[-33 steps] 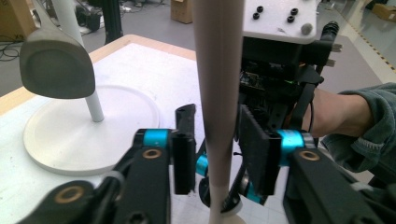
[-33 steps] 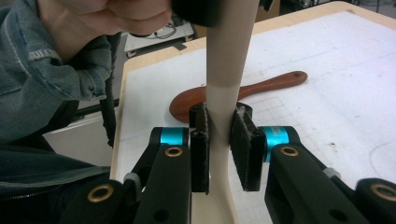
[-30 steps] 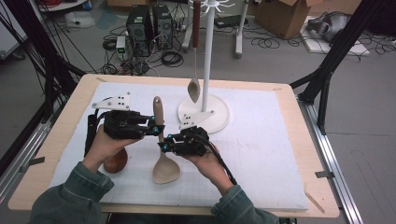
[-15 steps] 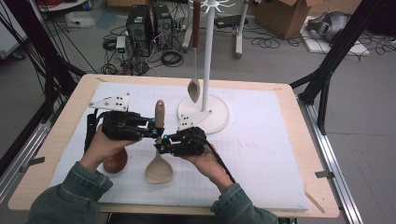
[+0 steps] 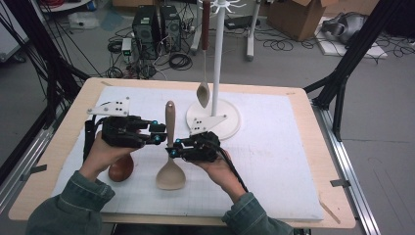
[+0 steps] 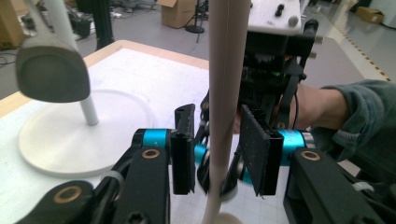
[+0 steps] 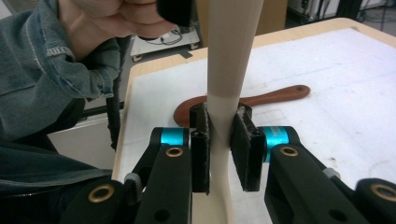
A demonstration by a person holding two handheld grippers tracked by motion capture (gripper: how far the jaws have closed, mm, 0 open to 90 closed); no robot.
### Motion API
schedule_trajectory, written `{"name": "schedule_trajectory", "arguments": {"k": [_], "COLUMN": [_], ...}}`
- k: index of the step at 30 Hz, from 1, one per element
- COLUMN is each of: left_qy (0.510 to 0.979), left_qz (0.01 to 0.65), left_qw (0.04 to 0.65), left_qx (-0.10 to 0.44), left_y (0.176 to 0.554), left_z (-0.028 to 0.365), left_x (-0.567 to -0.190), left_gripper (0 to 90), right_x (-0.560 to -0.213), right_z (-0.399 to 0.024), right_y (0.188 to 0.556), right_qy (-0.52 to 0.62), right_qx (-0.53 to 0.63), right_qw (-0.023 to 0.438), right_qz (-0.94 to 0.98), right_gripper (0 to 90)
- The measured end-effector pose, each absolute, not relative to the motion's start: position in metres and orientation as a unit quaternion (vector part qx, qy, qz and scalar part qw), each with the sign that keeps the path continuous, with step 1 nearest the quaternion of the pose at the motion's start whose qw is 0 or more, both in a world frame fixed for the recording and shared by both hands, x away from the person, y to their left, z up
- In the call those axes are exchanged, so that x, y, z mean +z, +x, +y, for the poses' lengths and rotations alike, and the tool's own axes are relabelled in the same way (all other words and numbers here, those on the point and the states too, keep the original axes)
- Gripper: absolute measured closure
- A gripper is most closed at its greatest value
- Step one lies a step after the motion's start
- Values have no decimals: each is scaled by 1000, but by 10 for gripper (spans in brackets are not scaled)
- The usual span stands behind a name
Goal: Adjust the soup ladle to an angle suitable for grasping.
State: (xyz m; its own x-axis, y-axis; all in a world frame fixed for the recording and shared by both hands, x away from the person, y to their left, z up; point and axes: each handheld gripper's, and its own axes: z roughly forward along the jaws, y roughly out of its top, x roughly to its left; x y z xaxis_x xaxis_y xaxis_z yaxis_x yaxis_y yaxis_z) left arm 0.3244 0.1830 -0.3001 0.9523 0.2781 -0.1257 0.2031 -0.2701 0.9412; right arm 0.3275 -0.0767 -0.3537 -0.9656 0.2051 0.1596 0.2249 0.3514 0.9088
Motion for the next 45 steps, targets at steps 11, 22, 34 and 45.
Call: {"name": "schedule_trajectory", "arguments": {"k": [11,22,34,45], "left_qy": [799,791,777,775], "left_qz": [197,243,280,294], "left_qw": [562,549,546,540], "left_qx": [84,120,138,148], "left_y": [321,316,314,313], "left_z": [207,229,243,250], "left_x": [-315,-335,-358,-362], "left_gripper": [525,378,308,249], "right_x": [-341,-305,-279,-255], "right_z": [-97,-125,-138,-144], "right_y": [338,362,380,393], "right_qy": [-165,-203,-221,-231], "right_qx": [-547,-545,-536,-536], "right_qw": [-18,-51,-71,-86], "right_qz": [-821,-812,-812,-808], "right_gripper": [790,789,790,789]}}
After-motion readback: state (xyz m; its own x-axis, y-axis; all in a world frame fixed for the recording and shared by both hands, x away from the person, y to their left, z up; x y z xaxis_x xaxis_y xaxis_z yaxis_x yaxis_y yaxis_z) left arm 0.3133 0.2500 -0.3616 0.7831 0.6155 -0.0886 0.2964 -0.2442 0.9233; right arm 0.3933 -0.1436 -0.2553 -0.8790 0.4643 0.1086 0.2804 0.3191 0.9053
